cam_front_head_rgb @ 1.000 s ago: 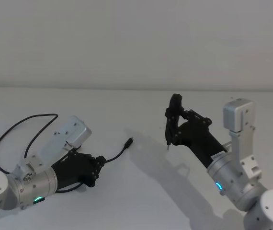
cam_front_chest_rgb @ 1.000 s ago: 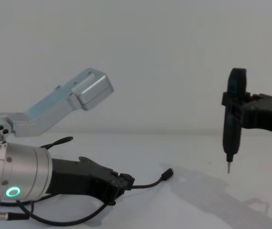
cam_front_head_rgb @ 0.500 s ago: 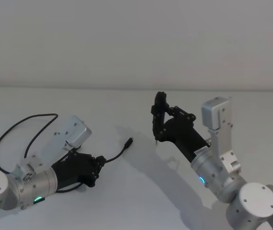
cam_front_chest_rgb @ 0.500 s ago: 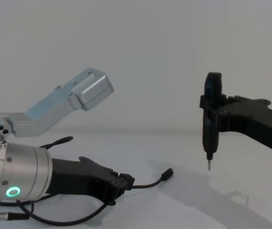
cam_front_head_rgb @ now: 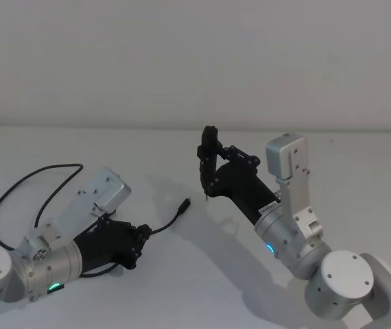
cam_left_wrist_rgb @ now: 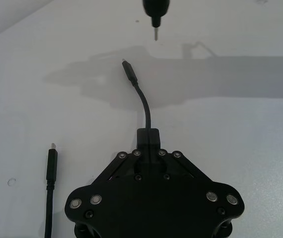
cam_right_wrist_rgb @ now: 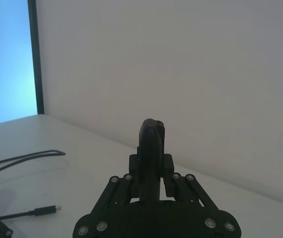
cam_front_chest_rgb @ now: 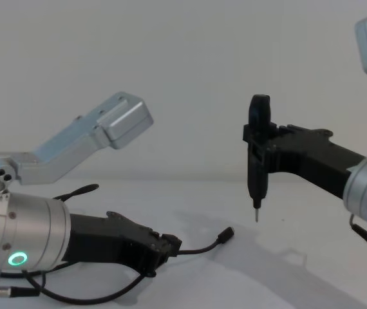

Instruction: Pick up the data cable with the one hand.

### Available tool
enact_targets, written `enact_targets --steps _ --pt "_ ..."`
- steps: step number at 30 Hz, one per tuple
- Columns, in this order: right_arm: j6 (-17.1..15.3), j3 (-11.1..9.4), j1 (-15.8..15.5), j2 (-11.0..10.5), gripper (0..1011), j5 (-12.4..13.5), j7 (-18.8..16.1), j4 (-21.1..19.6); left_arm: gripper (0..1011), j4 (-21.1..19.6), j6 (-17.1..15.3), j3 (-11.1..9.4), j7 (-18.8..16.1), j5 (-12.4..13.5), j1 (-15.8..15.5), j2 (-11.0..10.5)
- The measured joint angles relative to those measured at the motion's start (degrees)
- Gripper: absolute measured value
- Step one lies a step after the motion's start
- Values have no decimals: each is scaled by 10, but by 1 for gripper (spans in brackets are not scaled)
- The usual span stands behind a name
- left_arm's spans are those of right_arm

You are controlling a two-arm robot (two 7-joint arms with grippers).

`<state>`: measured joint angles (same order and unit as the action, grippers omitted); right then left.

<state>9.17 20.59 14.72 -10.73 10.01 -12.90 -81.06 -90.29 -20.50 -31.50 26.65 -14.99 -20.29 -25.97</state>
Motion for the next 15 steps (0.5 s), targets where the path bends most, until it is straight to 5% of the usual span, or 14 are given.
enact_targets --steps 15 --pt "14 8 32 19 274 -4 -24 42 20 0 0 0 0 0 0 0"
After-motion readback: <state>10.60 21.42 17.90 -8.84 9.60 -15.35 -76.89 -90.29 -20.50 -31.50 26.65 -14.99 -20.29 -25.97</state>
